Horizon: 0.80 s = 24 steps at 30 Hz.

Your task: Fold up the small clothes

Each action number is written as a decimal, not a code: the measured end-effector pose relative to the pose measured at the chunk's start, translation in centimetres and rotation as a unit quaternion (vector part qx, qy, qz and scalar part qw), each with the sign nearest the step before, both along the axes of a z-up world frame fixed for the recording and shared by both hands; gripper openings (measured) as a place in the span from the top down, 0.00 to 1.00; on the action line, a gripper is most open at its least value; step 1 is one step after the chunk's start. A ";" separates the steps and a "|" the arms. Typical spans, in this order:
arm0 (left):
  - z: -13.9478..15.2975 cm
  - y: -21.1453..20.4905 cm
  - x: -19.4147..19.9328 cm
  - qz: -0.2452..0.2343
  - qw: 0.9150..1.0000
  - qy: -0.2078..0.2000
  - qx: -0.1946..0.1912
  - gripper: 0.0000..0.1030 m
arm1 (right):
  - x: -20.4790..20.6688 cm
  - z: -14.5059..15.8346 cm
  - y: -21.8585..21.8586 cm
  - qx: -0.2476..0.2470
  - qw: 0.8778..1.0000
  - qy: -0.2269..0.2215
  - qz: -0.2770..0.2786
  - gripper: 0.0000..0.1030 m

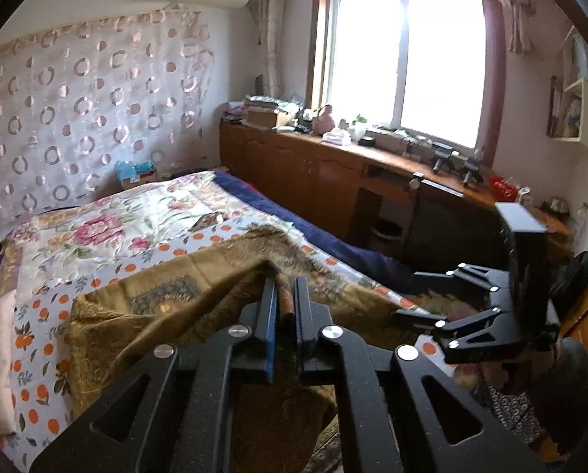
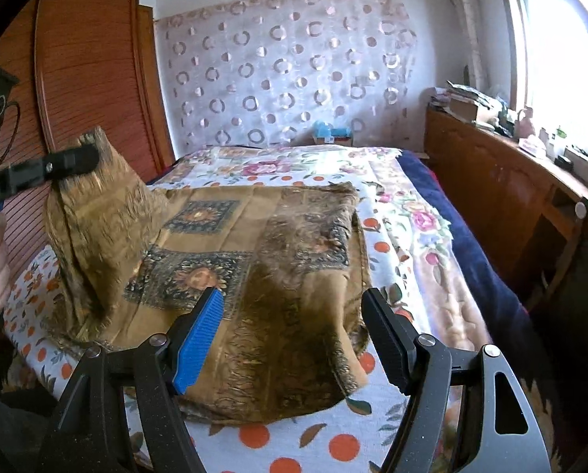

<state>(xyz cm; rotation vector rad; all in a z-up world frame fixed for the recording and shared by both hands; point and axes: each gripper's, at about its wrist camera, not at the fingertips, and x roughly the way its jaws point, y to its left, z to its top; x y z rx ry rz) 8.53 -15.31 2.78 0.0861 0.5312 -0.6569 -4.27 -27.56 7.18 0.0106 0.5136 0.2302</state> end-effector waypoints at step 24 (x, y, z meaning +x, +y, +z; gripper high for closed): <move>-3.6 11.0 -2.3 0.118 0.993 0.014 -0.007 0.29 | 5.6 -1.8 7.8 -0.084 0.988 0.051 0.118 0.33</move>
